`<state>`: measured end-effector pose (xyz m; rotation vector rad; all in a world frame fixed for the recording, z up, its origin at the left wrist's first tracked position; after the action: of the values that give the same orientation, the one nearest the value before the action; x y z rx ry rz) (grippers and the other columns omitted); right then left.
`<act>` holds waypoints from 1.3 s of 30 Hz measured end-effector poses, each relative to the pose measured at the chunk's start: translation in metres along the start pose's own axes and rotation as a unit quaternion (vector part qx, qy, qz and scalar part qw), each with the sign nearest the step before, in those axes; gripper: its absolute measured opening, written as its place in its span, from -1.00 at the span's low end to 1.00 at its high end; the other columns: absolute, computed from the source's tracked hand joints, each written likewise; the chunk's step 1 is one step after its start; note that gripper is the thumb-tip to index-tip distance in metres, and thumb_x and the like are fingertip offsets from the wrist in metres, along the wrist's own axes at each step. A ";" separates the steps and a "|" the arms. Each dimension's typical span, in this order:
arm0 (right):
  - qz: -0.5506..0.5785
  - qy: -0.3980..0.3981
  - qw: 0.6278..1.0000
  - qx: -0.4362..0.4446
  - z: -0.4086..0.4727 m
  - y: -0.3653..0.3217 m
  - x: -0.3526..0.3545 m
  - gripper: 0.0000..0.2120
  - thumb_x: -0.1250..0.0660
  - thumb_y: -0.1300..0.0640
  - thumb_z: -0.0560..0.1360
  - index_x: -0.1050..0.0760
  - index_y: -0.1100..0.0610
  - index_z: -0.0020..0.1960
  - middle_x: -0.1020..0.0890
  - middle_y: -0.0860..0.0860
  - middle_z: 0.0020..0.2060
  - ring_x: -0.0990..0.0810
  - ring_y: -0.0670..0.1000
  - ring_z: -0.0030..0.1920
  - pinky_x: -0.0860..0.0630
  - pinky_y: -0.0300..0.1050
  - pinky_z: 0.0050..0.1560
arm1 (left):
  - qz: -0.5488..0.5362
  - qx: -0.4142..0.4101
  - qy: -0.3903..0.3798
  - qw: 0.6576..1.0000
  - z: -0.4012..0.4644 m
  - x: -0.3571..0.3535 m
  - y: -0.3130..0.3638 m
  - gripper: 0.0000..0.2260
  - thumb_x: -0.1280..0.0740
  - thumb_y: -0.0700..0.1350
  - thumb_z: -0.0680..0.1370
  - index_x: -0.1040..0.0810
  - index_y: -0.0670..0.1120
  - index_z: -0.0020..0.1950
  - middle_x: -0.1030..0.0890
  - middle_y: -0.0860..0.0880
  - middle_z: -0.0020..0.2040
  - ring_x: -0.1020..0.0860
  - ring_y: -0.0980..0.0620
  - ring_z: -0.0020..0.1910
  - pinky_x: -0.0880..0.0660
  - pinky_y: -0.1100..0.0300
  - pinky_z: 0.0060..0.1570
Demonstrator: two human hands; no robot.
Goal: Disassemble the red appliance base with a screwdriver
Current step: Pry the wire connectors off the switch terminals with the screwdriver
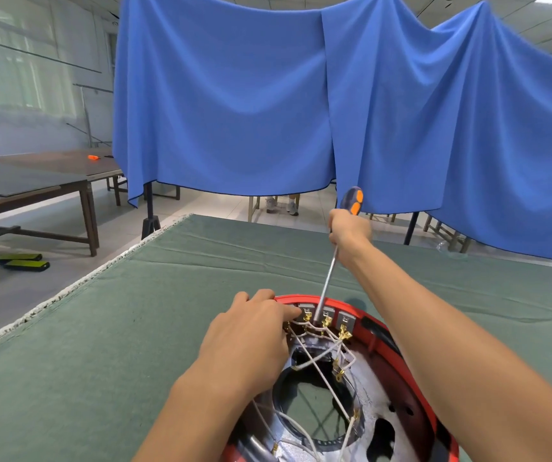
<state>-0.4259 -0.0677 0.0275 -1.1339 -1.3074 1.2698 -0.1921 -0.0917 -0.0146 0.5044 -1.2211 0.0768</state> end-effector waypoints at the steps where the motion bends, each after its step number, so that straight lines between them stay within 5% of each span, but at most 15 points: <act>1: 0.002 -0.007 1.000 0.004 -0.003 -0.001 -0.001 -0.91 -0.27 0.22 0.36 -0.35 0.14 -0.23 -0.40 0.01 -0.39 -0.31 0.01 -0.43 -0.26 -0.12 -0.41 | -0.002 0.000 -0.001 1.000 0.000 -0.001 0.000 -0.54 -0.10 -0.16 0.57 -0.31 0.26 0.40 -0.34 0.13 0.35 -0.31 0.00 0.20 -0.32 0.13 -0.05; 7: 0.022 -0.002 0.998 0.060 -0.019 -0.036 0.021 -0.89 -0.25 0.18 0.32 -0.31 0.11 -0.32 -0.35 -0.02 -0.46 -0.30 0.02 -0.41 -0.28 -0.10 -0.35 | -0.004 0.006 -0.003 1.000 0.000 0.000 0.000 -0.53 -0.13 -0.17 0.56 -0.34 0.27 0.38 -0.37 0.13 0.33 -0.33 -0.01 0.22 -0.38 0.09 0.03; 14: 0.154 0.017 0.984 0.093 -0.048 -0.056 0.053 -0.76 -0.24 0.21 0.37 -0.19 0.08 -0.36 -0.22 -0.09 -0.61 -0.22 -0.06 -0.60 -0.17 -0.26 -0.56 | 0.000 0.047 0.036 0.998 -0.004 0.008 0.002 -0.56 -0.10 -0.12 0.57 -0.21 0.15 0.43 -0.47 0.07 0.27 -0.44 -0.05 0.22 -0.39 0.08 0.02; 18: 0.166 0.014 0.978 0.128 -0.064 -0.052 0.064 -0.73 -0.25 0.20 0.39 -0.16 0.09 -0.36 -0.22 -0.08 -0.65 -0.21 -0.06 -0.65 -0.14 -0.37 -0.62 | 0.124 0.113 -0.008 0.986 -0.014 0.012 0.004 -0.80 -0.12 -0.11 0.57 -0.33 0.00 0.19 -0.50 -0.03 0.16 -0.47 -0.09 0.16 -0.28 0.11 -0.14; 26: 0.192 0.010 0.957 0.217 -0.086 -0.056 0.076 -0.67 -0.24 0.25 0.41 -0.13 0.09 -0.41 -0.19 0.01 -0.58 -0.19 -0.01 -0.61 -0.16 -0.32 -0.60 | 0.170 0.077 -0.041 0.982 -0.009 -0.008 0.008 -0.37 -0.18 -0.08 0.56 0.09 -0.11 0.52 -0.26 -0.12 0.37 -0.33 -0.14 0.30 -0.40 0.04 0.08; 33: 0.196 -0.005 0.926 0.324 -0.106 -0.067 0.080 -0.68 -0.23 0.24 0.37 -0.10 0.09 -0.39 -0.15 0.05 -0.51 -0.14 0.04 -0.52 -0.15 -0.29 -0.55 | -0.001 -0.021 -0.068 0.997 0.022 0.003 -0.003 -0.45 -0.17 -0.18 0.48 -0.25 0.24 0.42 -0.42 0.13 0.35 -0.41 0.01 0.31 -0.38 0.10 0.18; 39: 0.173 -0.012 0.917 0.359 -0.114 -0.072 0.081 -0.69 -0.22 0.21 0.31 -0.08 0.08 -0.41 -0.13 0.01 -0.51 -0.13 0.06 -0.46 -0.11 -0.14 -0.48 | -0.023 0.022 -0.107 0.994 0.037 0.005 0.000 -0.45 -0.12 -0.27 0.49 -0.35 0.17 0.41 -0.47 -0.01 0.35 -0.46 -0.08 0.26 -0.45 0.08 0.16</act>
<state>-0.3219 0.0236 0.1022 -0.8229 -0.5532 1.8243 -0.2233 -0.1077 -0.0011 0.5904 -1.4183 0.0113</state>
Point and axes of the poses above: each hand's wrist, its own z-axis towards the middle knuckle, its own x-axis out of the back of the hand, y = z × x, the point moved 3 cm from there along z, towards the middle knuckle
